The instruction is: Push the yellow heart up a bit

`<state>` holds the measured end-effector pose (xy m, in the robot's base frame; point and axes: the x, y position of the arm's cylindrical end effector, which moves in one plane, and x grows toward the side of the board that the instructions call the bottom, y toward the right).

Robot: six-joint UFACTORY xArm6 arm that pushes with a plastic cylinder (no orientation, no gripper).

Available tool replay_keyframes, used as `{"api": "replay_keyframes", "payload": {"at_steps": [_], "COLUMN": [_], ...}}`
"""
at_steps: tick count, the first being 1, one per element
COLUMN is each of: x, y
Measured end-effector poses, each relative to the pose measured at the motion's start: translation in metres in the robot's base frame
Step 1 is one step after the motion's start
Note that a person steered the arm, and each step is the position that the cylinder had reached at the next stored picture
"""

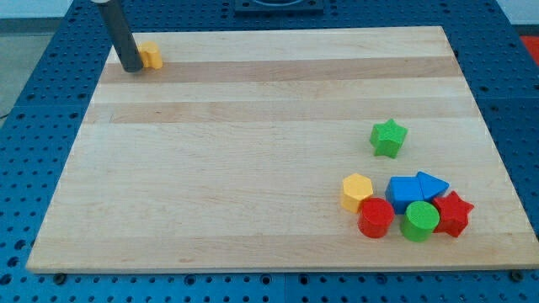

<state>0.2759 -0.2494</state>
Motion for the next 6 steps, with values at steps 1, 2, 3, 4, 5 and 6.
{"api": "replay_keyframes", "payload": {"at_steps": [1,2,3,4,5,6], "x": [0.021,0.043,0.029,-0.009,-0.034,-0.036], "y": [0.0,0.027,0.046,0.044,0.033,0.033]}}
